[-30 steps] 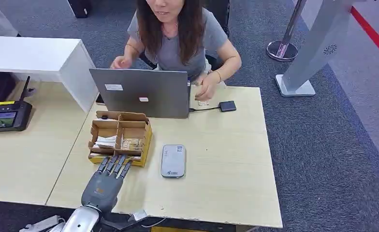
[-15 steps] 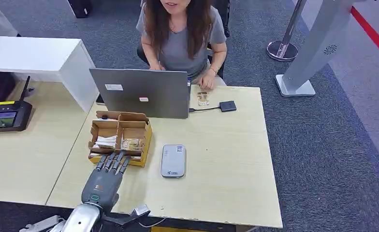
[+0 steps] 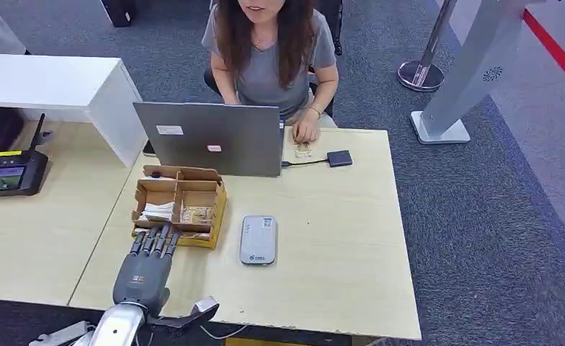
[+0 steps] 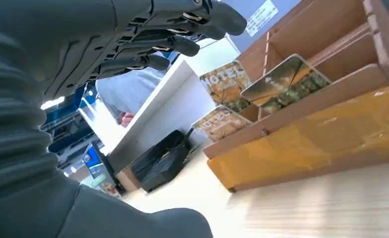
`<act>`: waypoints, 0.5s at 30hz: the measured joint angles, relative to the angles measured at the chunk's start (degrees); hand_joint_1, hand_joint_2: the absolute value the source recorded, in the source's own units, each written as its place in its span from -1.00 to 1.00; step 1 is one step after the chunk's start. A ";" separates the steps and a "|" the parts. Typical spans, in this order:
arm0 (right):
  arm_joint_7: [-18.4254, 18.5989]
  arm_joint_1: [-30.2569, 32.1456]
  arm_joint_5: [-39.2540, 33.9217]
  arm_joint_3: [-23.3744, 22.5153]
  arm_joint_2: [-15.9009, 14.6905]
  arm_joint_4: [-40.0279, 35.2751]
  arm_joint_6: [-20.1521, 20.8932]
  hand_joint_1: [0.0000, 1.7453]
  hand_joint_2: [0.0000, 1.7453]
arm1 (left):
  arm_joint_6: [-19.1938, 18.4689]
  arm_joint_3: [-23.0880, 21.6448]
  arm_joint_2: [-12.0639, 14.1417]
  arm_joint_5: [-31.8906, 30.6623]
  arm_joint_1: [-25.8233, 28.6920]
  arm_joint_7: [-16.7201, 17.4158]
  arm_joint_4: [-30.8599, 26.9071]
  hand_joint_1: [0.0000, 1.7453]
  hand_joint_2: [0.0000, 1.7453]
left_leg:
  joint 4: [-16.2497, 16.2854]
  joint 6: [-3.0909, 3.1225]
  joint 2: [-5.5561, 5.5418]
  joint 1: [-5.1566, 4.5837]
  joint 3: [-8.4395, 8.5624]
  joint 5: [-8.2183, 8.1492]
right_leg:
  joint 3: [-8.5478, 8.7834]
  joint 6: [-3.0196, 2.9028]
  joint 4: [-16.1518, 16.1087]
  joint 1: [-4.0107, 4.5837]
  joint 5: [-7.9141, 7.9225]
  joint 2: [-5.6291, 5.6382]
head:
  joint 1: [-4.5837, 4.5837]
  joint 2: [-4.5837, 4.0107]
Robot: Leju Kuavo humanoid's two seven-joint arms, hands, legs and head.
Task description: Pass the card to the sensor for recognition and then transmit it.
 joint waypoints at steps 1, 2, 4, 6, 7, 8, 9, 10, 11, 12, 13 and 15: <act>0.00 0.00 0.00 0.04 0.02 -0.02 0.00 -1.00 1.00 | -0.02 0.13 -0.09 0.00 0.03 0.07 0.00 -1.00 1.00 | 0.00 0.00 0.00 0.00 0.00 0.00 | 0.00 0.00 0.00 0.00 0.00 0.00 | 0.00 0.00; 0.00 -0.01 0.00 0.07 0.02 -0.02 0.00 -1.00 1.00 | -0.02 0.24 -0.13 0.00 0.05 0.09 0.00 -1.00 1.00 | 0.00 0.00 0.00 0.00 0.00 0.00 | 0.01 0.00 0.00 0.00 0.00 -0.01 | 0.00 0.00; 0.00 -0.01 0.00 0.11 0.07 -0.02 0.00 -1.00 1.00 | -0.04 0.61 -0.22 0.00 0.24 0.07 0.00 -1.00 1.00 | 0.00 0.00 0.00 0.00 0.00 0.00 | 0.01 0.00 0.00 0.00 0.00 0.00 | 0.00 0.00; 0.00 0.00 0.00 0.17 0.09 -0.02 0.00 -1.00 1.00 | -0.17 1.07 -0.33 0.00 0.51 0.15 0.00 -1.00 1.00 | 0.00 0.00 0.00 0.00 0.00 0.00 | 0.01 0.00 0.00 0.00 0.00 0.00 | -0.02 0.02; 0.00 0.00 0.00 0.26 0.09 -0.02 0.00 -1.00 1.00 | -0.17 1.34 -0.35 0.00 0.74 0.28 0.00 -1.00 1.00 | 0.00 0.00 0.00 0.00 0.00 0.00 | 0.01 0.00 0.00 0.00 0.00 0.00 | 0.00 0.00; 0.00 0.00 0.00 0.35 0.11 -0.02 -0.02 -1.00 1.00 | -0.22 1.71 -0.39 0.00 0.93 0.37 0.00 -1.00 1.00 | 0.00 0.00 0.00 0.00 0.00 0.00 | 0.00 0.00 0.00 0.00 0.00 0.00 | -0.02 0.00; 0.00 0.00 0.00 0.48 0.11 -0.04 -0.02 -1.00 1.00 | -0.22 1.92 -0.42 0.00 1.11 0.46 0.00 -1.00 1.00 | 0.00 0.00 0.00 0.00 0.00 0.00 | 0.00 0.00 0.00 0.00 0.00 0.00 | -0.02 0.00; 0.00 0.00 0.00 0.61 0.13 -0.02 0.00 -1.00 1.00 | -0.22 2.06 -0.44 0.00 1.26 0.68 0.00 -1.00 1.00 | 0.00 0.00 0.00 0.00 -0.01 0.00 | 0.01 0.00 0.00 0.00 0.00 -0.01 | -0.02 0.00; 0.07 0.00 0.00 0.74 0.13 -0.04 0.00 -1.00 1.00 | -0.20 2.21 -0.44 0.00 1.41 1.03 0.00 -1.00 1.00 | 0.00 0.00 -0.01 0.00 0.00 0.00 | 0.01 0.00 0.00 0.00 0.00 -0.01 | -0.02 0.00; 0.07 0.01 0.00 0.87 0.13 -0.02 0.00 -1.00 1.00 | -0.17 2.30 -0.44 0.00 1.53 1.36 0.00 -1.00 1.00 | 0.00 0.00 0.00 0.00 0.00 0.00 | 0.00 0.00 0.00 0.00 0.00 -0.01 | -0.02 0.00; 0.09 0.02 0.00 1.01 0.13 -0.02 0.00 -1.00 1.00 | -0.13 2.38 -0.44 0.00 1.66 1.64 0.00 -1.00 1.00 | 0.00 0.00 0.00 0.00 0.00 0.00 | 0.00 0.00 0.00 0.00 0.00 -0.01 | -0.02 0.00; 0.09 0.02 0.00 1.07 0.15 -0.02 0.00 -1.00 1.00 | -0.13 2.43 -0.44 0.00 1.85 2.08 0.00 -1.00 1.00 | 0.00 0.00 0.00 0.00 0.00 0.00 | 0.00 0.00 0.00 0.00 0.00 -0.01 | -0.02 0.00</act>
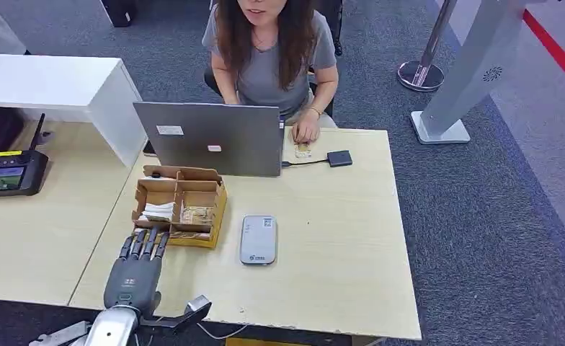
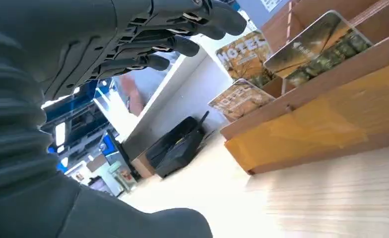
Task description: Pass the card to the sensor for recognition and then transmit it.
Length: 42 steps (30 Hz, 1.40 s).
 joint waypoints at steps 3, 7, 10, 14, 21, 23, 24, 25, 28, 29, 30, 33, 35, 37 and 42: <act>-0.02 -0.01 0.00 0.15 0.00 -0.02 0.11 -1.00 1.00 | 0.09 0.15 0.00 0.00 0.02 0.83 0.00 -1.00 1.00 | 0.00 0.00 0.00 0.00 0.00 0.00 | 0.00 0.00 0.00 0.00 0.00 0.00 | 0.02 0.00; 0.00 -0.03 0.00 0.61 0.04 -0.02 0.17 -1.00 1.00 | 0.55 0.22 0.09 0.00 -0.71 3.30 0.00 -1.00 1.00 | 0.00 0.00 0.00 0.00 0.00 0.00 | 0.00 0.00 0.00 0.00 0.00 -0.01 | 0.00 0.00; 0.35 -0.06 0.00 1.49 0.13 -0.02 0.44 -1.00 1.00 | 1.88 0.37 0.04 0.00 -1.80 3.34 0.11 -1.00 1.00 | 0.00 0.00 -0.01 0.00 0.01 0.01 | 0.00 0.00 0.00 0.00 0.01 -0.01 | 0.00 0.00; 0.72 -0.15 0.00 2.32 0.33 -0.20 0.59 -1.00 1.00 | 3.74 0.85 -0.35 0.00 -3.55 2.56 0.55 -1.00 1.00 | 0.00 0.00 -0.01 0.00 0.01 0.01 | 0.01 0.00 0.00 0.00 0.03 -0.01 | 0.02 0.00; 1.03 -0.22 0.00 3.52 0.57 -0.39 0.68 -1.00 1.00 | 5.36 0.87 -0.87 0.00 -5.33 3.50 1.03 -1.00 1.00 | 0.01 0.00 0.00 0.00 0.01 0.01 | 0.00 -0.01 0.00 0.00 0.03 -0.01 | 0.00 0.00; 1.03 -0.22 0.00 3.87 0.63 -0.46 0.68 -1.00 1.00 | 5.38 0.87 -1.03 0.00 -5.54 3.50 1.05 -1.00 1.00 | 0.01 0.00 0.00 0.00 0.00 0.01 | 0.00 -0.01 0.00 0.00 0.03 0.00 | 0.00 0.00; 1.03 -0.23 0.00 4.04 0.66 -0.46 0.68 -1.00 1.00 | 5.33 0.87 -1.14 0.00 -5.65 3.50 1.09 -1.00 1.00 | 0.01 0.00 0.00 0.00 0.00 0.01 | 0.00 -0.01 0.00 0.00 0.03 -0.01 | 0.00 0.00; 1.01 -0.25 0.00 4.20 0.66 -0.48 0.68 -1.00 1.00 | 5.31 0.87 -1.18 0.00 -5.74 3.50 1.11 -1.00 1.00 | 0.01 0.00 0.00 0.00 0.00 0.01 | 0.00 -0.01 0.00 0.00 0.03 -0.01 | 0.00 0.00; 1.01 -0.29 0.00 4.28 0.66 -0.48 0.74 -1.00 1.00 | 5.29 0.90 -1.42 0.00 -5.77 3.50 1.18 -1.00 1.00 | 0.01 0.00 0.00 0.00 0.00 0.01 | 0.00 -0.01 0.00 0.00 0.03 -0.01 | 0.00 0.00; 1.01 -0.29 0.00 4.30 0.66 -0.48 0.74 -1.00 1.00 | 5.29 0.90 -1.42 0.00 -5.77 3.47 1.18 -1.00 1.00 | 0.01 0.00 0.00 0.00 0.00 0.01 | 0.00 0.00 0.00 0.00 0.03 -0.01 | 0.02 0.00; 1.01 -0.31 0.00 4.35 0.66 -0.48 0.74 -1.00 1.00 | 5.31 0.90 -1.44 0.00 -5.77 3.28 1.25 -1.00 1.00 | 0.01 0.00 0.00 0.00 0.00 0.01 | 0.00 -0.01 0.00 0.00 0.03 0.00 | 0.00 0.02; 1.01 -0.38 0.00 4.63 0.66 -0.48 0.74 -1.00 1.00 | 5.51 1.20 -1.88 0.00 -5.71 1.19 1.64 -1.00 1.00 | 0.01 0.00 0.00 0.00 0.00 0.01 | 0.01 0.00 0.00 0.00 0.03 -0.01 | 0.02 0.00; 1.01 -0.47 0.00 4.85 0.66 -0.48 0.76 -1.00 1.00 | 6.05 1.84 -2.30 0.00 -5.58 -0.74 1.97 -1.00 1.00 | 0.01 0.00 0.00 0.00 0.00 0.01 | 0.01 0.00 0.00 0.00 0.03 0.00 | 0.02 0.00; 1.01 -0.51 0.00 5.14 0.66 -0.48 0.90 -1.00 1.00 | 6.30 2.76 -2.91 0.00 -5.20 -3.11 2.34 -1.00 1.00 | 0.01 0.00 0.00 0.00 0.00 0.01 | 0.01 0.00 0.00 0.00 0.03 0.00 | 0.02 0.00; 1.03 -0.76 0.00 5.75 0.66 -0.48 0.92 -1.00 1.00 | 6.45 5.42 -4.53 0.00 -4.23 -6.71 3.06 -1.00 1.00 | 0.01 0.00 0.00 0.00 -0.01 0.01 | 0.01 0.00 0.00 0.00 0.03 -0.01 | 0.00 0.00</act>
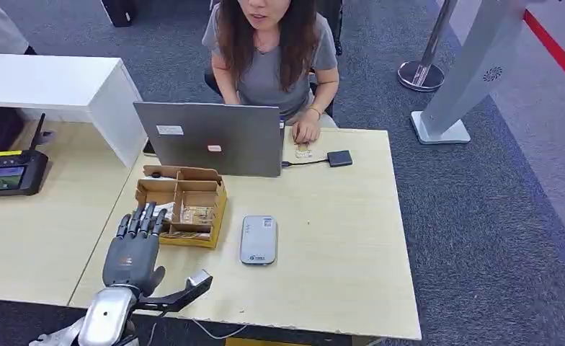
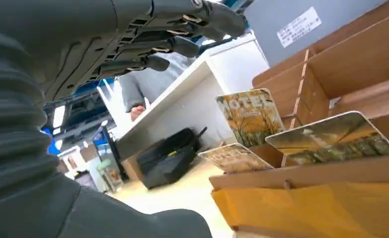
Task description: Pass the card to the sensor for recognition and then transmit it.
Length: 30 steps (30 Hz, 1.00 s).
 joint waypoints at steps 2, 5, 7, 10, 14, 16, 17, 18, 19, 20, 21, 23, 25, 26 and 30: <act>0.09 -0.08 0.00 0.31 0.00 0.00 0.00 -1.00 1.00 | 0.15 1.36 -0.85 0.02 0.49 -2.71 0.37 -1.00 1.00 | 0.00 0.00 0.01 0.00 0.00 0.00 | 0.00 0.00 0.00 0.00 0.00 0.01 | 0.02 0.00; 0.17 -0.20 0.00 0.98 0.00 0.00 0.09 -1.00 1.00 | 0.96 4.37 -2.10 0.09 1.29 -7.69 1.18 -1.00 1.00 | 0.00 0.00 0.01 0.00 0.00 0.00 | 0.00 0.00 0.00 0.00 0.00 0.01 | 0.02 0.00; 0.22 -0.35 0.00 1.47 0.00 0.02 0.11 -1.00 1.00 | 1.44 5.93 -2.49 0.09 1.60 -9.13 1.71 -1.00 1.00 | 0.00 0.00 0.01 0.00 0.01 0.00 | -0.01 0.00 0.00 0.00 0.00 0.02 | 0.00 0.00; 0.33 -0.46 0.00 1.79 0.00 0.02 0.17 -1.00 1.00 | 1.77 7.80 -3.02 0.11 1.94 -9.68 2.38 -1.00 1.00 | 0.00 0.00 0.00 0.01 0.01 0.00 | 0.00 0.00 0.00 0.00 0.00 -0.01 | 0.02 0.00; 0.37 -0.55 0.00 1.90 0.00 0.02 0.20 -1.00 1.00 | 1.79 8.85 -3.56 0.11 2.17 -9.70 2.97 -1.00 1.00 | 0.00 0.00 0.00 0.01 0.00 0.00 | 0.00 0.00 0.00 0.00 0.00 -0.01 | 0.02 0.00; 0.37 -0.60 0.00 1.99 0.00 0.02 0.17 -1.00 1.00 | 1.79 9.09 -3.78 0.11 2.18 -9.70 3.19 -1.00 1.00 | 0.00 0.00 -0.01 0.00 0.00 0.00 | 0.00 0.00 0.00 0.00 0.00 -0.01 | 0.02 0.00; 0.37 -0.60 0.00 2.03 0.00 0.02 0.18 -1.00 1.00 | 1.79 9.31 -3.87 0.11 2.23 -9.72 3.21 -1.00 1.00 | 0.00 0.00 -0.01 0.00 0.00 0.00 | 0.00 0.00 0.00 0.00 0.00 -0.01 | 0.02 0.00; 0.37 -0.60 0.00 2.10 0.00 0.02 0.17 -1.00 1.00 | 1.79 9.42 -3.98 0.11 2.28 -9.77 3.21 -1.00 1.00 | 0.00 0.00 -0.01 0.00 0.00 0.00 | 0.00 0.00 0.00 0.00 0.00 -0.01 | 0.02 0.00; 0.37 -0.60 0.00 2.21 0.00 0.02 0.17 -1.00 1.00 | 1.79 9.57 -4.04 0.11 2.34 -9.90 3.23 -1.00 1.00 | 0.00 0.00 -0.01 0.00 0.00 0.00 | 0.00 0.00 0.00 0.00 0.00 -0.01 | 0.02 0.00; 0.37 -0.60 0.00 2.30 0.00 0.02 0.17 -1.00 1.00 | 1.79 9.86 -4.04 0.11 2.38 -10.12 3.26 -1.00 1.00 | 0.00 0.00 0.00 0.00 0.00 0.00 | 0.00 0.00 0.00 0.00 0.00 0.00 | 0.02 0.00; 0.37 -0.60 0.00 2.42 0.00 0.02 0.20 -1.00 1.00 | 1.79 10.16 -4.04 0.22 2.40 -10.58 3.30 -1.00 1.00 | 0.00 0.00 0.00 0.00 0.00 0.00 | 0.00 0.00 0.00 0.00 0.00 0.00 | 0.02 0.00; 0.37 -0.61 0.00 2.86 0.00 0.04 0.44 -1.00 1.00 | 1.86 10.99 -4.00 0.61 2.46 -12.20 3.52 -1.00 1.00 | 0.00 0.00 0.00 0.00 0.00 0.00 | 0.00 0.00 0.00 0.00 0.00 0.00 | 0.02 0.00; 0.37 -0.65 0.00 3.37 0.00 0.04 0.63 -1.00 1.00 | 2.41 11.87 -3.74 1.31 2.49 -13.95 4.04 -1.00 1.00 | 0.00 0.00 0.00 0.01 0.00 0.00 | 0.00 0.00 0.00 0.00 0.00 0.00 | 0.00 0.00; 0.48 -0.70 0.00 3.59 0.00 0.07 0.68 -1.00 1.00 | 2.95 12.28 -3.60 1.38 2.48 -14.62 4.37 -1.00 1.00 | 0.00 0.00 0.00 0.01 0.01 0.00 | 0.00 0.00 0.00 0.00 0.00 0.00 | 0.02 0.00; 0.79 -0.88 0.00 4.44 0.00 0.09 0.77 -1.00 1.00 | 4.39 13.09 -3.10 1.11 2.47 -15.65 5.60 -1.00 1.00 | 0.00 0.00 0.00 0.01 0.01 0.01 | 0.00 0.00 0.01 0.01 0.00 -0.01 | 0.02 0.00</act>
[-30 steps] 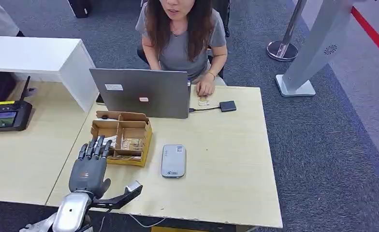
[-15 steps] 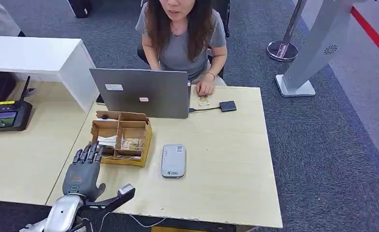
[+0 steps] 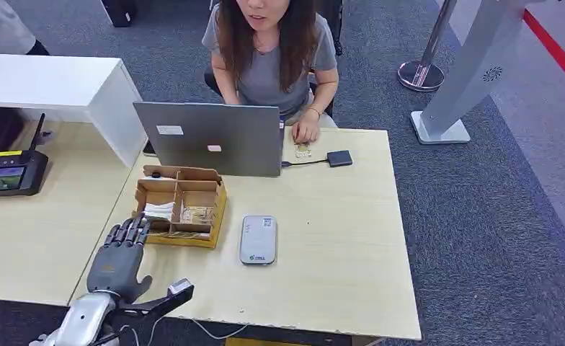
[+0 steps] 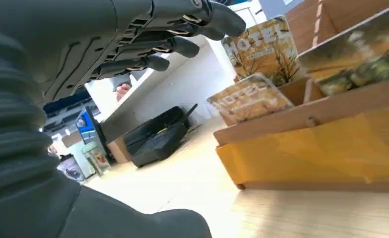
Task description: Pass the card to the sensor for recognition and then transmit it.
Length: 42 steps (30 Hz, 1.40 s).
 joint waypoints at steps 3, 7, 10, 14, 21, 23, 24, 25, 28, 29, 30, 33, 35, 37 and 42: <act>0.04 -0.11 0.00 0.28 0.00 0.02 0.00 -1.00 1.00 | 0.48 0.02 0.30 -0.35 -0.04 -0.06 0.46 -1.00 1.00 | 0.00 0.00 0.00 -0.01 0.00 0.00 | 0.00 0.00 0.00 0.00 0.00 0.00 | 0.00 0.00; 0.04 -0.11 0.00 0.66 0.00 0.07 0.00 -1.00 1.00 | 1.51 0.00 0.81 -0.87 -0.04 -0.50 0.85 -1.00 1.00 | 0.00 0.00 0.00 -0.01 -0.01 0.00 | 0.00 0.00 0.00 0.00 0.00 0.01 | -0.02 0.00; 0.04 -0.11 0.00 1.14 0.00 0.13 0.02 -1.00 1.00 | 3.15 0.00 1.82 -1.03 -0.04 -1.25 1.27 -1.00 1.00 | 0.00 0.00 0.01 -0.01 0.00 0.00 | -0.01 0.00 0.00 0.00 0.00 0.01 | -0.02 0.00; 0.04 -0.13 0.00 1.38 0.00 0.20 0.09 -1.00 1.00 | 5.92 -0.20 3.15 -1.09 -0.09 -1.55 1.92 -1.00 1.00 | 0.00 0.00 0.01 0.00 0.00 0.00 | -0.01 0.00 0.00 0.00 0.00 0.01 | 0.00 0.00; 0.04 -0.15 0.00 1.62 0.00 0.24 0.11 -1.00 1.00 | 7.02 -0.55 4.44 -1.09 -0.17 -1.75 2.53 -1.00 1.00 | 0.00 0.00 0.01 0.00 0.00 0.00 | -0.01 0.00 0.00 0.00 0.00 0.01 | -0.02 0.00; 0.04 -0.15 0.00 1.66 0.00 0.24 0.13 -1.00 1.00 | 8.31 -0.74 4.81 -1.09 -0.25 -2.08 2.67 -1.00 1.00 | 0.00 0.00 0.01 -0.01 0.00 0.00 | -0.01 0.00 0.00 0.00 0.00 0.01 | -0.02 0.00; 0.04 -0.15 0.00 1.68 0.00 0.24 0.20 -1.00 1.00 | 9.28 -0.98 5.23 -1.09 -0.34 -2.47 2.75 -1.00 1.00 | 0.00 0.00 0.00 -0.01 0.00 0.00 | -0.01 0.00 0.00 0.00 0.00 0.01 | -0.02 0.00; 0.04 -0.16 0.00 1.77 0.00 0.24 0.18 -1.00 1.00 | 10.16 -1.33 5.75 -1.09 -0.45 -2.73 2.84 -1.00 1.00 | 0.00 0.00 0.01 -0.01 0.00 0.00 | -0.01 0.00 0.00 0.00 0.00 0.01 | 0.00 0.00; 0.04 -0.19 0.00 2.25 0.00 0.24 0.20 -1.00 1.00 | 12.21 -1.99 6.62 -1.09 -0.92 -3.93 3.10 -1.00 1.00 | 0.00 0.00 0.01 -0.01 0.00 0.00 | 0.00 0.00 0.00 0.00 0.00 0.01 | 0.00 0.00; 0.04 -0.23 0.00 2.40 0.00 0.26 0.24 -1.00 1.00 | 12.90 -2.08 6.86 -1.09 -1.04 -4.44 3.19 -1.00 1.00 | 0.00 0.00 0.01 -0.01 0.00 0.00 | 0.00 0.00 0.00 0.00 0.00 0.01 | -0.02 0.00; 0.04 -0.25 0.00 2.56 0.00 0.28 0.26 -1.00 1.00 | 13.44 -2.14 7.10 -1.09 -1.12 -4.96 3.28 -1.00 1.00 | 0.00 0.00 0.01 -0.01 0.01 0.00 | 0.00 0.00 0.00 0.00 0.01 0.02 | 0.00 0.00; 0.04 -0.34 0.00 2.80 0.00 0.35 0.28 -1.00 1.00 | 15.32 -2.49 8.11 -1.05 -1.16 -6.62 3.36 -1.00 1.00 | 0.00 0.00 0.01 0.00 0.01 0.00 | 0.00 -0.01 0.00 0.00 0.01 0.02 | -0.02 0.00; 0.04 -0.44 0.00 2.99 0.00 0.46 0.37 -1.00 1.00 | 16.70 -2.58 8.83 -1.03 -1.16 -7.65 3.47 -1.00 1.00 | 0.00 0.00 0.01 0.00 0.01 0.00 | -0.01 -0.01 0.00 0.00 0.01 0.02 | 0.00 0.00; 0.04 -0.51 0.00 3.10 0.00 0.52 0.44 -1.00 1.00 | 17.73 -2.89 9.42 -0.98 -1.16 -8.37 3.58 -1.00 1.00 | 0.00 0.00 0.01 0.00 0.00 0.00 | -0.01 -0.01 0.00 0.00 0.01 0.02 | 0.00 0.00; 0.04 -0.54 0.00 3.15 0.00 0.55 0.42 -1.00 1.00 | 18.05 -3.04 9.81 -0.96 -1.16 -8.50 3.76 -1.00 1.00 | 0.00 0.00 0.01 0.00 0.00 0.00 | -0.01 -0.01 0.00 0.00 0.01 0.02 | -0.02 0.00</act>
